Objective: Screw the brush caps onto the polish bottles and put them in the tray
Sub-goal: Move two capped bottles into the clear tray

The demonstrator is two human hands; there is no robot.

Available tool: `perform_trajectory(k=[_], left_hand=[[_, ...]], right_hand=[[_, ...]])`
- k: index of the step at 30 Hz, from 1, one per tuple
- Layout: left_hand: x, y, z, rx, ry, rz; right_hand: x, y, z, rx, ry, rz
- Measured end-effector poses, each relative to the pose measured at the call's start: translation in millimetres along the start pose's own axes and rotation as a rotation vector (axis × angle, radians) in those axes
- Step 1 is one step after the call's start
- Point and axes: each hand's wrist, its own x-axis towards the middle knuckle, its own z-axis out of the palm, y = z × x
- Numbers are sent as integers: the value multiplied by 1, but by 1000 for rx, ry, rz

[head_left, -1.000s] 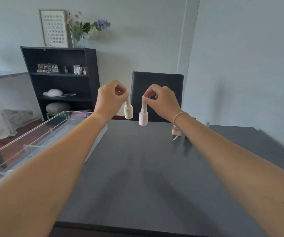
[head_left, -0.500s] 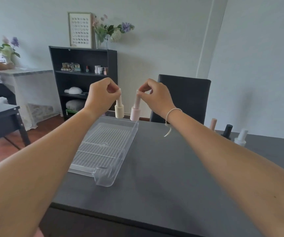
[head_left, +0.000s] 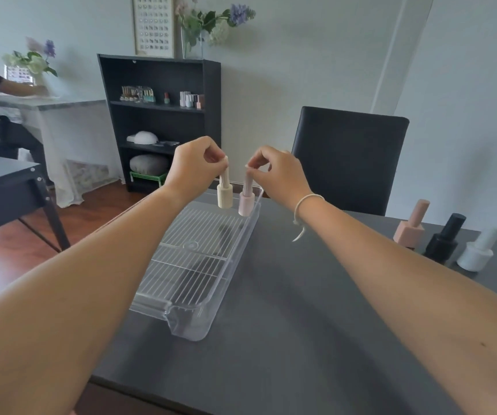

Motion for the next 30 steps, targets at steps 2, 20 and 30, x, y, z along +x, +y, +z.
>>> perform_trajectory(k=[2,20,30], left_hand=[[0,-3,5,3,-11,-7],[1,-12,29,-19,-59,-53],[0,-7,34,-41,-103,-84]], right_hand=[[-1,6,2,-20,-7,-4],[-1,23,10,-51,31,-27],[-8,24,5,18,-15,-15]])
